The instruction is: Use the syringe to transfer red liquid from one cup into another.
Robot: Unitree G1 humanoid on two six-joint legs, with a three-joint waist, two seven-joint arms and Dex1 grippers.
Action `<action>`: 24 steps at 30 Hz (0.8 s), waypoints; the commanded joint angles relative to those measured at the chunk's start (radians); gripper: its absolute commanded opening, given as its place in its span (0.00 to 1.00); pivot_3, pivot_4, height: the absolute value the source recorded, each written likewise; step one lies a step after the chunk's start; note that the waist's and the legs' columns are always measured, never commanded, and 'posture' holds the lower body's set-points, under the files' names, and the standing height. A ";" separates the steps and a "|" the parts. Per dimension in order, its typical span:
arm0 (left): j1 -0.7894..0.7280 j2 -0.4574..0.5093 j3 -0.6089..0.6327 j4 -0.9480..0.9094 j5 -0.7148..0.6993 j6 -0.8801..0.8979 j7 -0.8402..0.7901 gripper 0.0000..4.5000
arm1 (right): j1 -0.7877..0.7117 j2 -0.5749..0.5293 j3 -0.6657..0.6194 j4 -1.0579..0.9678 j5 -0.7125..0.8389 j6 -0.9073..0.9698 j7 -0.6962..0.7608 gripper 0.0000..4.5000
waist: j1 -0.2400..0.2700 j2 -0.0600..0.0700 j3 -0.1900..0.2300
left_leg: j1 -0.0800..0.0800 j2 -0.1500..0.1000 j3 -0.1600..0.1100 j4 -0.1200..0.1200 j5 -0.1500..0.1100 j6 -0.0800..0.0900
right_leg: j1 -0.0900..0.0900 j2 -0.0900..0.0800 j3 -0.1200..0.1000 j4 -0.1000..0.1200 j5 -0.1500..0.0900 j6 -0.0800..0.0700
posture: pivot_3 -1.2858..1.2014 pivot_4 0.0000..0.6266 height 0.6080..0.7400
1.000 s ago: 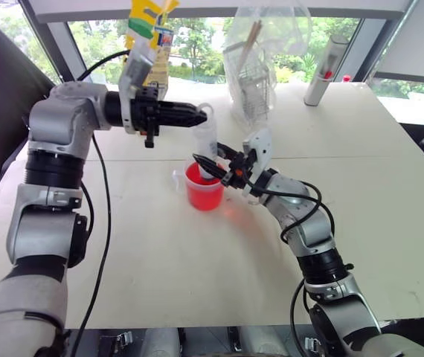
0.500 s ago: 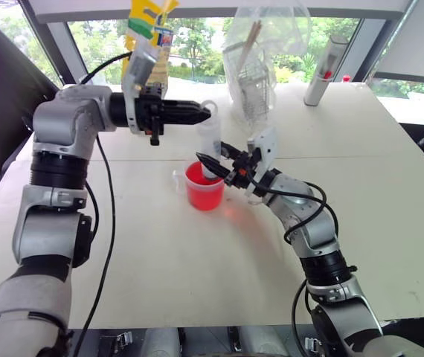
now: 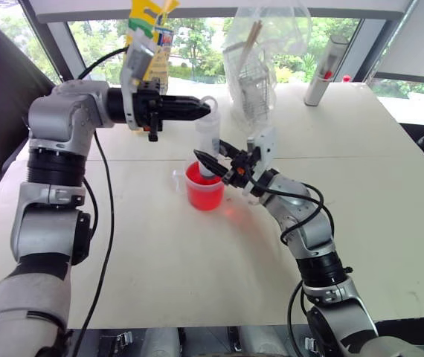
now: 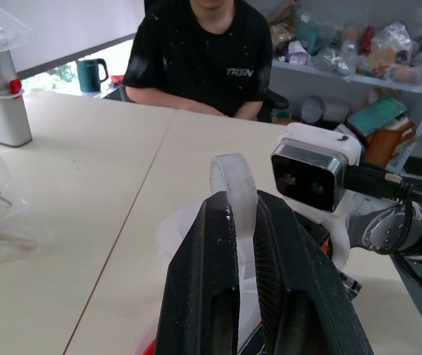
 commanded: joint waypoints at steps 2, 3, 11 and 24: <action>-0.081 0.005 0.070 -0.025 -0.051 -0.013 0.015 0.02 | 0.013 0.009 0.045 0.024 -0.019 -0.007 0.023 0.33 | 0.000 0.000 0.000 | 0.000 0.000 0.000 0.000 0.000 0.000 | 0.000 0.000 0.000 0.000 0.000 0.000 | 0.52 0.24 0.99; -0.081 0.006 0.071 -0.026 -0.051 -0.012 0.015 0.02 | 0.015 0.009 0.046 0.030 -0.021 -0.012 0.024 0.33 | 0.000 0.000 0.000 | 0.000 0.000 0.000 0.000 0.000 0.000 | 0.000 0.000 0.000 0.000 0.000 0.000 | 0.52 0.24 0.99; -0.075 0.008 0.073 -0.037 -0.054 -0.010 0.020 0.02 | 0.025 0.011 0.054 0.063 -0.029 -0.040 0.025 0.33 | 0.000 0.000 0.000 | 0.000 0.000 0.000 0.000 0.000 0.000 | 0.000 0.000 0.000 0.000 0.000 0.000 | 0.52 0.24 0.99; -0.099 0.010 0.086 -0.018 -0.056 -0.014 0.029 0.02 | 0.034 0.013 0.068 0.101 -0.034 -0.057 0.035 0.33 | 0.000 0.000 0.000 | 0.000 0.000 0.000 0.000 0.000 0.000 | 0.000 0.000 0.000 0.000 0.000 0.000 | 0.52 0.24 0.99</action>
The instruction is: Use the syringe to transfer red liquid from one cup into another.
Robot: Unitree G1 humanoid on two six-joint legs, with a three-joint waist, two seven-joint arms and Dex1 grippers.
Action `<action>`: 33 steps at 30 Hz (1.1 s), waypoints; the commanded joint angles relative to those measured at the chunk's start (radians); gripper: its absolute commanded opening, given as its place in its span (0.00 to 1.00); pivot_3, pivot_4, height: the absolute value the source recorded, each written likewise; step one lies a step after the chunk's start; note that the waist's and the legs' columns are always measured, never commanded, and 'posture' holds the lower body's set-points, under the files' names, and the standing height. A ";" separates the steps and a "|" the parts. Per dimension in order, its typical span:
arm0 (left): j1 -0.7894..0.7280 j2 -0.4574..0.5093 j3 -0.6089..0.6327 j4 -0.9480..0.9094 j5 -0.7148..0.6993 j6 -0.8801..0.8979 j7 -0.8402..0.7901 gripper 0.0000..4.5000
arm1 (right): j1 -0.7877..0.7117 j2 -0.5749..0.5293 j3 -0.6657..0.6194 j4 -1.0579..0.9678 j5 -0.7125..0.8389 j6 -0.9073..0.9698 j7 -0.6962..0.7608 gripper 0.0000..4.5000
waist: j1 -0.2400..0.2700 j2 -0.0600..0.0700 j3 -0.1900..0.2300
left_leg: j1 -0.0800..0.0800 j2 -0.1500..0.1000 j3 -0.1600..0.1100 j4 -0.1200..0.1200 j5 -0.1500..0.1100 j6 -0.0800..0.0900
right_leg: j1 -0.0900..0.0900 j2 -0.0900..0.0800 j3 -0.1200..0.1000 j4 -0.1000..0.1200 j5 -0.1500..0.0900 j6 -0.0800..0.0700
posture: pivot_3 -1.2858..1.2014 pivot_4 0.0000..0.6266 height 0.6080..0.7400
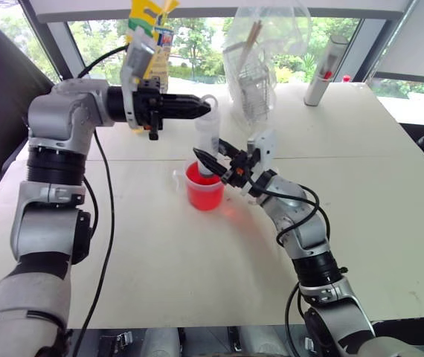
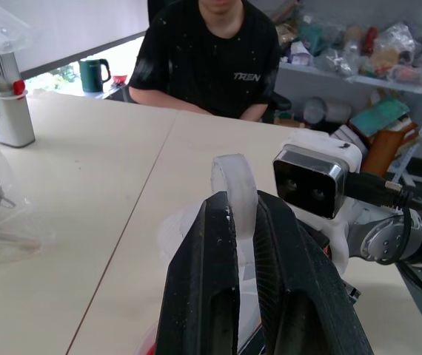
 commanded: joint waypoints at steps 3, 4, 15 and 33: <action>-0.099 0.011 0.087 -0.023 -0.056 -0.019 0.023 0.02 | 0.036 0.001 0.066 0.040 -0.029 0.035 0.037 0.33 | 0.000 0.000 0.000 | 0.000 0.000 0.000 0.000 0.000 0.000 | 0.000 0.000 0.000 0.000 0.000 0.000 | 0.52 0.24 0.99; -0.099 0.011 0.087 -0.023 -0.056 -0.020 0.024 0.02 | 0.038 0.000 0.067 0.040 -0.028 0.036 0.038 0.33 | 0.000 0.000 0.000 | 0.000 0.000 0.000 0.000 0.000 0.000 | 0.000 0.000 0.000 0.000 0.000 0.000 | 0.52 0.24 0.99; -0.122 0.005 0.099 -0.002 -0.057 -0.033 0.036 0.02 | 0.052 -0.007 0.079 0.052 -0.029 0.053 0.056 0.33 | 0.000 0.000 0.000 | 0.000 0.000 0.000 0.000 0.000 0.000 | 0.000 0.000 0.000 0.000 0.000 0.000 | 0.52 0.24 0.99; -0.123 0.003 0.104 -0.027 -0.075 -0.019 0.041 0.02 | 0.048 -0.013 0.076 0.057 -0.035 0.053 0.061 0.33 | 0.000 0.000 0.000 | 0.000 0.000 0.000 0.000 0.000 0.000 | 0.000 0.000 0.000 0.000 0.000 0.000 | 0.52 0.24 0.99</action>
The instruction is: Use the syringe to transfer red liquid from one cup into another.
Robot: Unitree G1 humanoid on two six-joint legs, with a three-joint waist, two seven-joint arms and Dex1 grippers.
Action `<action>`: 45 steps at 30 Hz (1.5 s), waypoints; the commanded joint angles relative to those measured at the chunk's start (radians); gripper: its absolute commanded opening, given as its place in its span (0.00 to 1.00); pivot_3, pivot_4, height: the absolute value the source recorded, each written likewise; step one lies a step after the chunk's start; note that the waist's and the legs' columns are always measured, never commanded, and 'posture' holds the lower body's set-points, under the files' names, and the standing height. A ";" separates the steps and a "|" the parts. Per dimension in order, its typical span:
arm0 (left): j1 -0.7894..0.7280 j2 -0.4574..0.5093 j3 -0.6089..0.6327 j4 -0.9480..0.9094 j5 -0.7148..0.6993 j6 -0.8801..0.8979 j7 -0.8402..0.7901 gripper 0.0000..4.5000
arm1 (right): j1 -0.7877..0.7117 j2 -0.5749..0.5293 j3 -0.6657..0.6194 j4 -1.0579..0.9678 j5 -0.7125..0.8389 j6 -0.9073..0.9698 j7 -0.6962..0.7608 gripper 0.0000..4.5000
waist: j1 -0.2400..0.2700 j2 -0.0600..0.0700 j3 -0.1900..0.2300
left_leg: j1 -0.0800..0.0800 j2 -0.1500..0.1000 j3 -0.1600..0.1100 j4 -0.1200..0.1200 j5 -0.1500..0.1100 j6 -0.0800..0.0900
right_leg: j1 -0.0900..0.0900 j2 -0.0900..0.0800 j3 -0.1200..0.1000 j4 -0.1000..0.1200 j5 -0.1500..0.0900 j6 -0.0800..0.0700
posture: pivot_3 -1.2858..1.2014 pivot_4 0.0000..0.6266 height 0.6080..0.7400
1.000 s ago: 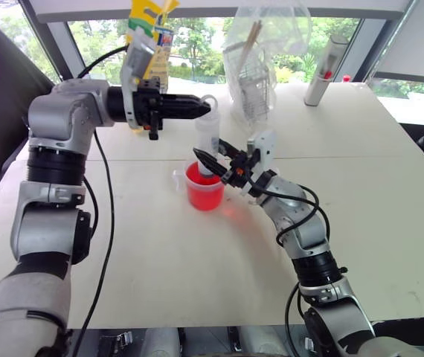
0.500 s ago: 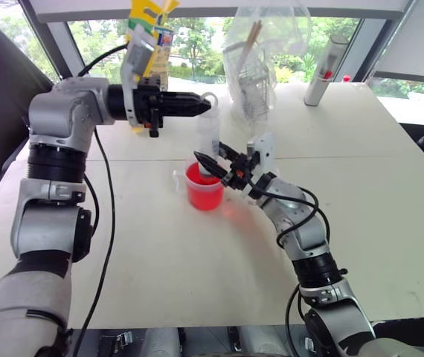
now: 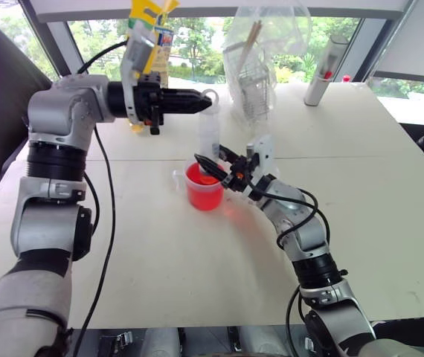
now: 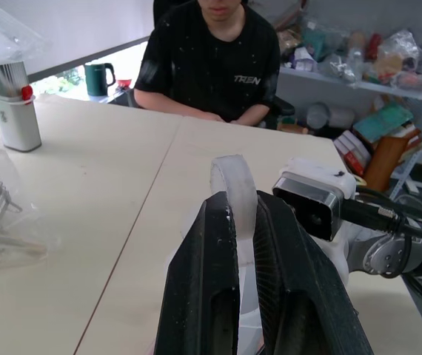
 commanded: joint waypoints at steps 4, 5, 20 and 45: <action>-0.085 0.015 0.094 -0.062 -0.073 -0.010 0.022 0.02 | 0.024 -0.015 0.070 0.028 -0.036 0.042 0.045 0.33 | 0.000 0.000 0.000 | 0.000 0.000 0.000 0.000 0.000 0.000 | 0.000 0.000 0.000 0.000 0.000 0.000 | 0.52 0.24 0.99; -0.071 0.020 0.086 -0.067 -0.065 -0.013 0.019 0.10 | 0.016 -0.018 0.061 0.015 -0.031 0.045 0.040 0.33 | 0.000 0.000 0.000 | 0.000 0.000 0.000 0.000 0.000 0.000 | 0.000 0.000 0.000 0.000 0.000 0.000 | 0.52 0.24 0.99; 0.017 0.061 0.082 -0.126 -0.076 0.007 0.028 0.89 | -0.067 -0.036 -0.003 -0.080 -0.016 0.074 0.007 0.33 | 0.000 0.000 0.000 | 0.000 0.000 -0.001 0.002 0.000 0.000 | 0.001 0.000 0.000 0.000 0.000 0.000 | 0.52 0.24 0.99; 0.083 0.073 0.076 -0.104 -0.070 -0.013 0.049 0.89 | -0.084 -0.041 -0.089 -0.285 0.079 0.236 -0.100 0.33 | 0.003 0.000 0.000 | 0.000 0.000 0.000 0.003 0.000 0.000 | 0.001 -0.001 0.000 0.000 0.000 0.000 | 0.52 0.24 0.99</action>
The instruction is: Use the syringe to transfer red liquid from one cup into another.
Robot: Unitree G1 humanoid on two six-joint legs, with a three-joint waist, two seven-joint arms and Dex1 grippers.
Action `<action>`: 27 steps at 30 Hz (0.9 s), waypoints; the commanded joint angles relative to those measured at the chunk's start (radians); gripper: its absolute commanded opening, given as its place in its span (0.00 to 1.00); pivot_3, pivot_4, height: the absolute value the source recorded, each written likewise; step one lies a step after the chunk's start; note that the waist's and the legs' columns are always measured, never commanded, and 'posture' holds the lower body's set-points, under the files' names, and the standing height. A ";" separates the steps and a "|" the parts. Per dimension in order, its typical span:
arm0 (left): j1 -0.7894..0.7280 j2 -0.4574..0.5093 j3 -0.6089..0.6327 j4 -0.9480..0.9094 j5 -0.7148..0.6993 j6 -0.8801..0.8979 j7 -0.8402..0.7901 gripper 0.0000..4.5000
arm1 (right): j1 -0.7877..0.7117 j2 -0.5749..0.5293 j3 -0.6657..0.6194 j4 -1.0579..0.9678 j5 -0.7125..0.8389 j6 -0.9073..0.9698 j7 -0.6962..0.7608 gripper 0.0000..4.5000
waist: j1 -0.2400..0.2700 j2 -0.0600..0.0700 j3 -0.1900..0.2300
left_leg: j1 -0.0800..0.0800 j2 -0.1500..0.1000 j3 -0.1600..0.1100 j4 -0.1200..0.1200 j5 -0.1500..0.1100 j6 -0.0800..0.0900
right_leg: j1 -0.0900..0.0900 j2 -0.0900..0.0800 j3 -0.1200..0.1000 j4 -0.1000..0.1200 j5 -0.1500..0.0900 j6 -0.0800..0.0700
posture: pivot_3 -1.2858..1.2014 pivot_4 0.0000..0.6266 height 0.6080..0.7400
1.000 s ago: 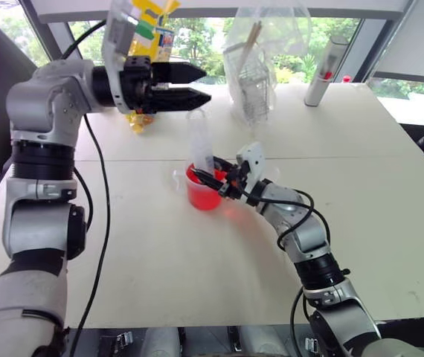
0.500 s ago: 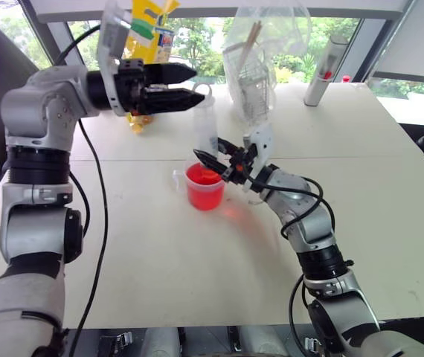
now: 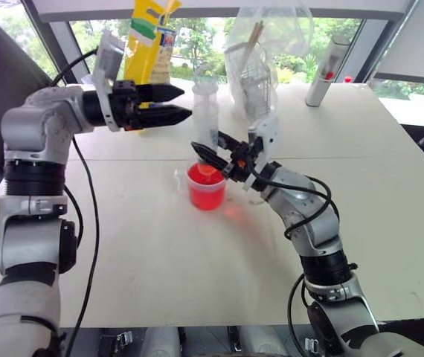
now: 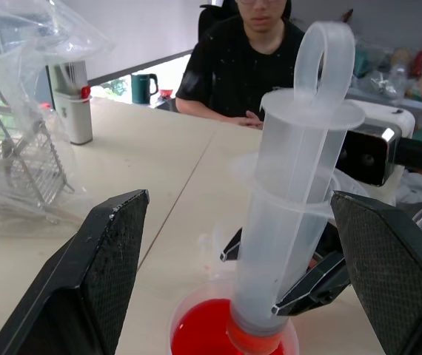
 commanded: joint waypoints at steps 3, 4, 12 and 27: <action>-0.064 -0.025 0.012 0.011 -0.016 -0.014 -0.014 0.89 | -0.043 -0.033 -0.101 -0.113 0.051 0.043 -0.049 0.33 | 0.002 0.000 0.000 | 0.000 0.000 0.000 0.000 0.000 0.000 | 0.000 0.000 0.000 0.000 0.000 0.000 | 0.52 0.24 0.99; -0.072 -0.031 0.012 0.019 -0.016 -0.015 -0.016 0.89 | -0.047 -0.041 -0.114 -0.124 0.059 0.053 -0.055 0.33 | 0.001 0.000 0.000 | 0.000 0.000 0.000 0.000 0.000 0.000 | 0.000 0.000 0.000 0.000 0.000 0.000 | 0.52 0.24 0.99; -0.129 -0.099 -0.002 0.070 -0.012 -0.032 -0.049 0.89 | -0.046 -0.149 -0.253 -0.224 0.118 0.144 -0.110 0.33 | -0.001 0.000 0.000 | 0.000 0.000 0.000 0.000 0.000 0.000 | 0.000 0.000 0.000 0.000 0.000 0.000 | 0.52 0.24 0.99; -0.266 -0.281 -0.014 0.201 -0.005 -0.113 -0.049 0.89 | 0.188 -0.166 -0.237 -0.198 0.067 0.053 -0.120 0.33 | -0.001 0.000 0.000 | -0.001 -0.001 0.000 0.000 0.000 0.000 | 0.000 0.001 0.001 -0.001 0.000 0.000 | 0.52 0.24 0.99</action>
